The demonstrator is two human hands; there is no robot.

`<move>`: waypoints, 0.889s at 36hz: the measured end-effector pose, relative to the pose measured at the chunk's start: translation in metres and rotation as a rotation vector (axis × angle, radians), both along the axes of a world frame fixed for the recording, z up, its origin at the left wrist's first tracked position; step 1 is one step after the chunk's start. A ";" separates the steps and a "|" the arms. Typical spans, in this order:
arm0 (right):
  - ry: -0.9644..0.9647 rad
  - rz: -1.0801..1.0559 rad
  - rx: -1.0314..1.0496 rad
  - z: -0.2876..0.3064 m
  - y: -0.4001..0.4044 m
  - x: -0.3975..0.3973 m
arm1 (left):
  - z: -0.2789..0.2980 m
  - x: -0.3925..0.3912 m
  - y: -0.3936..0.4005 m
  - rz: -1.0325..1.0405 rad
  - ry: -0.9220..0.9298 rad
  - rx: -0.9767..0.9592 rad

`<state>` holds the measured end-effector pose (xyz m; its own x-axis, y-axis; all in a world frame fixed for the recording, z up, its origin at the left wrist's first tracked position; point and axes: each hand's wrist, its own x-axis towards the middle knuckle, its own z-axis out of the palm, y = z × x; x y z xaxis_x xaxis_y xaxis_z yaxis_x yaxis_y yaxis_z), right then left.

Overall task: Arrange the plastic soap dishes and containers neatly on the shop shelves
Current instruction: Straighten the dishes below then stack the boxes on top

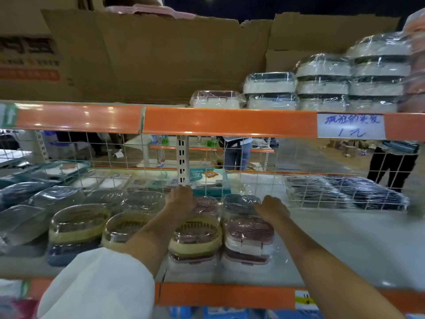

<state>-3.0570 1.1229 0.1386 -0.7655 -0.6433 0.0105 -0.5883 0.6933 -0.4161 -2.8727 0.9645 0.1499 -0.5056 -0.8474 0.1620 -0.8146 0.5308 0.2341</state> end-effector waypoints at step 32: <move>0.044 0.517 0.081 0.058 0.152 0.124 | 0.051 0.090 0.175 -0.140 -0.279 0.076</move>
